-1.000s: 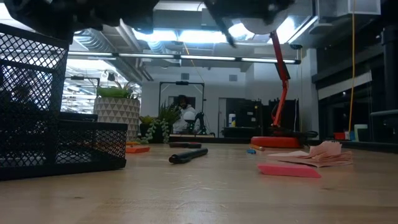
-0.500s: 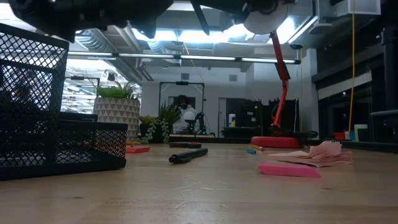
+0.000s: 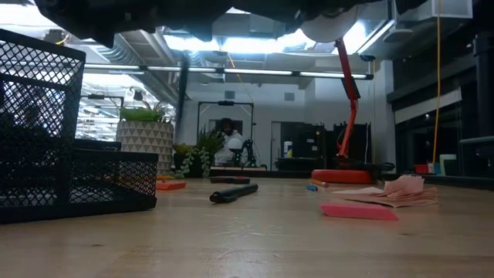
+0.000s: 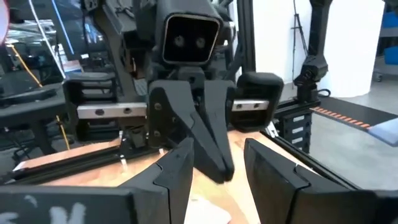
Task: Pick and place office supplies into organizer
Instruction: Put the right black pen into the black desk organizer
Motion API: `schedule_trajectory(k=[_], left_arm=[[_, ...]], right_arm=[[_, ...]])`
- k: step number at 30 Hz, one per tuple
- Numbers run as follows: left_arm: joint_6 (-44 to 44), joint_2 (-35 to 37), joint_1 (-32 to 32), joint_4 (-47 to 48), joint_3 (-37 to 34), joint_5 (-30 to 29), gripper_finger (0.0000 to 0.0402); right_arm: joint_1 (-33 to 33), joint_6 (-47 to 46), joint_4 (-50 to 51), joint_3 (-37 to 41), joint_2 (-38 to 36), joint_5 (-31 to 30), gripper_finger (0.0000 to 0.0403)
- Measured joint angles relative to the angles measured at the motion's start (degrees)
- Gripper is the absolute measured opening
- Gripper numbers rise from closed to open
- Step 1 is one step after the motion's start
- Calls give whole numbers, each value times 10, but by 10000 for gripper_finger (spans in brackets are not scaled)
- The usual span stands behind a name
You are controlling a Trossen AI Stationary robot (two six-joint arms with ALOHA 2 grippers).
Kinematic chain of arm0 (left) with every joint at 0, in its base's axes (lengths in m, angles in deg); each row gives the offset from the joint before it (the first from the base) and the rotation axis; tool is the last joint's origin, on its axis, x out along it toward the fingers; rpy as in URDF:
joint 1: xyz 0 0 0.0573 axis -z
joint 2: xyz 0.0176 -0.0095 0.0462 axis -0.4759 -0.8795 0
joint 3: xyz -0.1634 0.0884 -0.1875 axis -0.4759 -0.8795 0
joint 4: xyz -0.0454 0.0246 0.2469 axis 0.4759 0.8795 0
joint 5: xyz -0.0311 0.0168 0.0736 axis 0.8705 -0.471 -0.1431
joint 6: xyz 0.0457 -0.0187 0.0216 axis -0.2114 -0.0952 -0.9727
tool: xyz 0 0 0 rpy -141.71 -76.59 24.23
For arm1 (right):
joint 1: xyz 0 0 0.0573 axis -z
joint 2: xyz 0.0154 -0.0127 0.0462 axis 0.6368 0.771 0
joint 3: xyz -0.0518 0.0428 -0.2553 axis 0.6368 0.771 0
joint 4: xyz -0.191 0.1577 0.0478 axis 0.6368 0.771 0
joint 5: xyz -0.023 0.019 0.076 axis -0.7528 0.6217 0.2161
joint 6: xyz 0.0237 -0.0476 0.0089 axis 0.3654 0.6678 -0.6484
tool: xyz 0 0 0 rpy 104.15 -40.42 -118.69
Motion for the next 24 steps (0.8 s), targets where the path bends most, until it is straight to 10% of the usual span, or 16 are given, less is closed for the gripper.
schedule_trajectory(k=[24], left_arm=[[17,23,1,181,0,-24,115]], right_arm=[[1,-1,62,0,-3,-12,1]])
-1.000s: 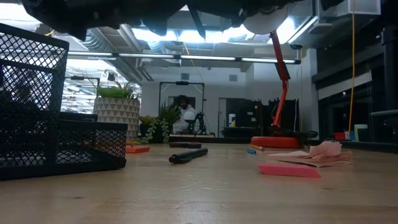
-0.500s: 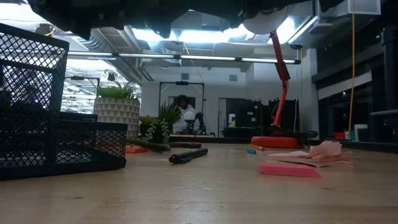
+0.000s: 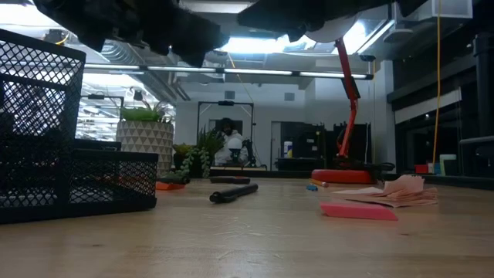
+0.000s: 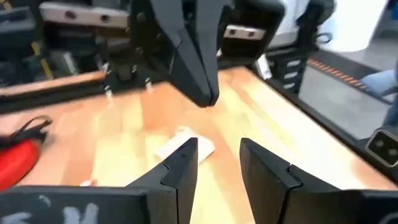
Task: Pick and place office supplies into organizer
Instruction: Put the right black pen into the black desk organizer
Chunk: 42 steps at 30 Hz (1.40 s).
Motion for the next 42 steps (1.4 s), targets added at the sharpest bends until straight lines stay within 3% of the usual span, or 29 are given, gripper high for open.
schedule_trajectory(k=[3,8,14,21,31,42], left_arm=[[8,22,1,73,7,-35,115],[18,40,7,277,70,-108,115],[18,36,20,432,130,-155,115],[28,3,18,490,150,-158,116],[-5,-133,14,648,253,-163,116],[-57,-248,14,678,305,-156,116]], right_arm=[[1,-3,26,0,-18,-5,0],[1,-30,74,11,-66,-9,0],[1,-56,10,100,-98,-49,0],[10,-47,-89,169,-135,-49,0],[10,-77,-89,199,-139,-42,0],[13,-74,-87,201,-139,-42,0]])
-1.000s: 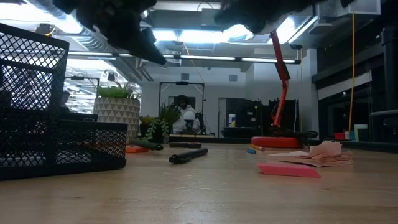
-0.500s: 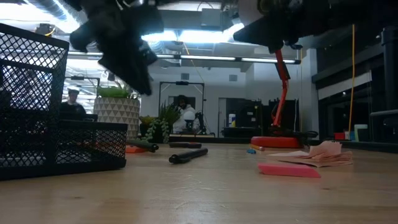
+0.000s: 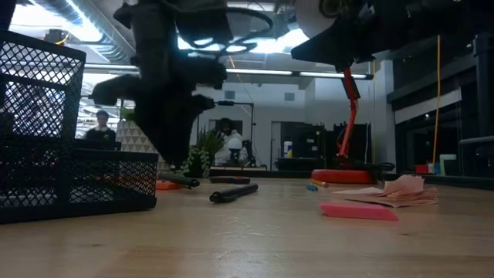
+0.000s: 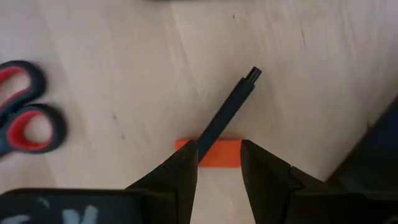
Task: Pick and place office supplies into organizer
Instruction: Put the right black pen into the black desk organizer
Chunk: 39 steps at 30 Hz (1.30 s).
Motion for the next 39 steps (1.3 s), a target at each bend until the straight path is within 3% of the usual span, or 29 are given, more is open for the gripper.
schedule_trajectory(k=[31,39], left_arm=[[-35,-37,-26,0,10,26,116],[-56,-31,-27,53,10,-47,116]], right_arm=[[0,0,9,0,0,0,0],[1,1,16,0,0,0,0]])
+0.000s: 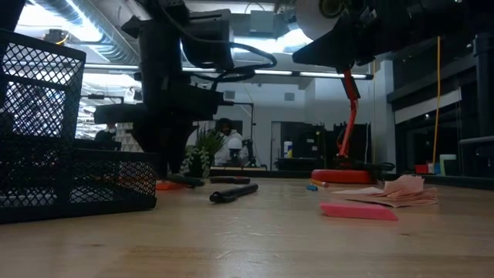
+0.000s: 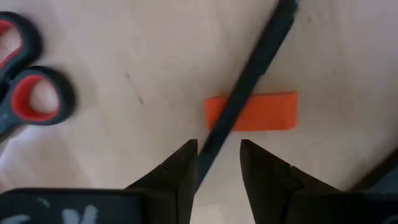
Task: Pick and place office supplies into organizer
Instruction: Put the right black pen into the black desk organizer
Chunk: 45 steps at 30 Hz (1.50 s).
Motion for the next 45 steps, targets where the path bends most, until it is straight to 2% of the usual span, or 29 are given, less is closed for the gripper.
schedule_trajectory(k=[15,28,35,39,44,45], left_arm=[[0,0,-12,3,0,3,116],[-2,-6,-41,3,-2,64,116],[-25,-31,-43,4,0,66,115],[-42,-28,-42,3,-1,65,93],[-40,-30,-42,10,4,68,26],[-39,-30,-42,10,4,68,25]], right_arm=[[7,-2,6,0,0,0,0],[7,-2,6,0,0,0,0],[7,-1,9,0,0,0,0],[7,-1,10,0,0,0,0],[7,0,12,0,0,0,0],[7,0,12,0,0,0,0]])
